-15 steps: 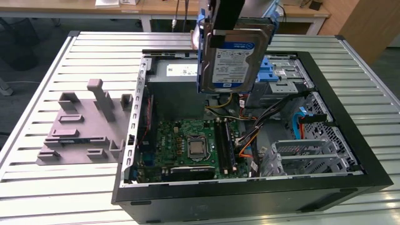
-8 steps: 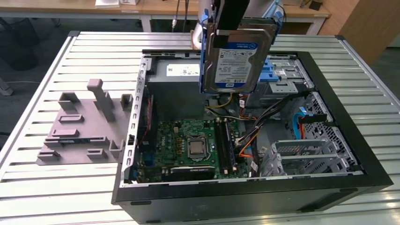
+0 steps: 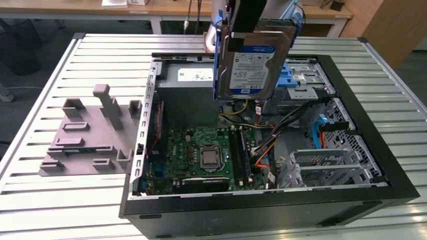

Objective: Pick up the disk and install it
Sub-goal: 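Insert the disk into the insertion slot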

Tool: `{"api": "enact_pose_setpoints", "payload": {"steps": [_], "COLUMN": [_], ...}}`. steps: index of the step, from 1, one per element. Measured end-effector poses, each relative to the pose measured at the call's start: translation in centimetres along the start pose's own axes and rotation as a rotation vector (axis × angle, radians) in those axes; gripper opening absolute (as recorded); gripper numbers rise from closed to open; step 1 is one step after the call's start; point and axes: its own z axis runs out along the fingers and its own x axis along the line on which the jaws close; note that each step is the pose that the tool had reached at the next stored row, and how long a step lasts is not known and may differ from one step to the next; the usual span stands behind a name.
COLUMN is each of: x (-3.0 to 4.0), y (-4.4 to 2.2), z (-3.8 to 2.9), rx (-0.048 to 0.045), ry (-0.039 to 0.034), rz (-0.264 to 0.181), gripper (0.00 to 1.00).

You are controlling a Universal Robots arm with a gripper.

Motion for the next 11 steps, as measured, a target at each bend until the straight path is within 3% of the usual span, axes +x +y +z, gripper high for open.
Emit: {"api": "enact_pose_setpoints", "payload": {"steps": [4, 11], "x": [0.78, 3.79], "y": [-0.02, -0.11], "z": [-0.01, -0.03], "rx": [0.0001, 0.0000], "ry": [0.0000, -0.0002], "rz": [0.000, 0.000], "gripper": [0.36, 0.36]}}
